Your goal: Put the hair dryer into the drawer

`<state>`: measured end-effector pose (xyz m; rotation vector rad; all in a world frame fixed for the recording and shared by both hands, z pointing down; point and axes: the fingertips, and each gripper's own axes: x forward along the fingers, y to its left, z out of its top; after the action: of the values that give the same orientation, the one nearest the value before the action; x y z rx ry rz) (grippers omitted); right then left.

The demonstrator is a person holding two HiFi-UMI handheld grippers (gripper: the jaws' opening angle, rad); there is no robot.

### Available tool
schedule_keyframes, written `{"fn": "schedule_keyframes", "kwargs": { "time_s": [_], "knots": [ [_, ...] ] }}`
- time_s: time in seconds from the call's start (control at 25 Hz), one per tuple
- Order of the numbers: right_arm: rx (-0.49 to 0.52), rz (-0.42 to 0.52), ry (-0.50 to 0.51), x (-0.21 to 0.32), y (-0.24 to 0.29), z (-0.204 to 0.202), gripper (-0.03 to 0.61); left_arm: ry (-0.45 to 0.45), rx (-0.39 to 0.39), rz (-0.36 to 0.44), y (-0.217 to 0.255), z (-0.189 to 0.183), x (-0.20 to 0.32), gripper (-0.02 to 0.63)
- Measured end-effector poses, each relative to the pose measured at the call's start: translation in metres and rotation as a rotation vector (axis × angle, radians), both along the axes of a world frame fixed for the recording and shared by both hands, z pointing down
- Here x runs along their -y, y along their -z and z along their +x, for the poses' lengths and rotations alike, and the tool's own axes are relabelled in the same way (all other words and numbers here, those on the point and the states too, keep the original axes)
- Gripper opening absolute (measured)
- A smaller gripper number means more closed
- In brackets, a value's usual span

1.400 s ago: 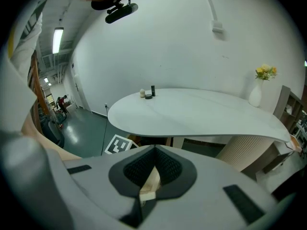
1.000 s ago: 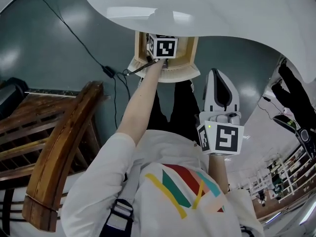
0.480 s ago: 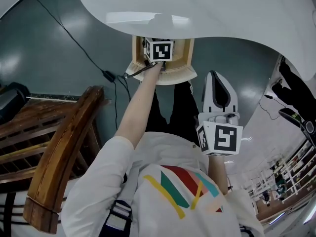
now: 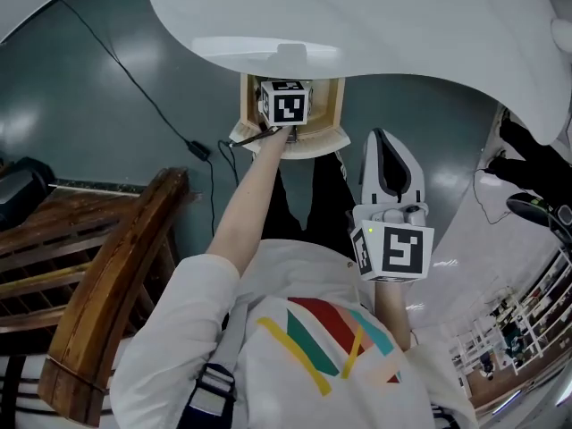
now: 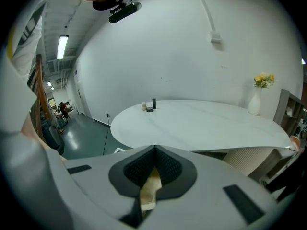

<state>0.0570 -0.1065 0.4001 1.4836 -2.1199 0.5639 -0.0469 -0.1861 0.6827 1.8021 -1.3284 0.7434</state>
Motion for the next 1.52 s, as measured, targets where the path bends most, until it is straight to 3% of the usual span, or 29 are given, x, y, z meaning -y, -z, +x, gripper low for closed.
{"fn": "schedule_keyframes", "kwargs": {
  "time_s": [0.4,0.6,1.08,1.28,1.52],
  "knots": [
    [0.0,0.082,0.025,0.002,0.03,-0.012,0.012,-0.013,0.003,0.049,0.025,-0.001,-0.001,0.359],
    [0.003,0.123,0.02,0.002,0.046,-0.016,0.012,-0.014,-0.031,0.076,0.052,0.005,-0.004,0.359],
    [0.032,0.266,0.043,0.025,0.093,-0.022,0.012,0.017,-0.049,0.081,0.106,0.0,-0.028,0.359],
    [0.076,0.308,0.056,0.045,0.106,-0.013,0.012,-0.007,-0.018,0.122,0.14,0.01,-0.03,0.359],
    [0.133,0.347,0.088,0.062,0.121,-0.017,0.012,0.092,-0.082,0.195,0.208,0.005,-0.02,0.359]
  ]
}}
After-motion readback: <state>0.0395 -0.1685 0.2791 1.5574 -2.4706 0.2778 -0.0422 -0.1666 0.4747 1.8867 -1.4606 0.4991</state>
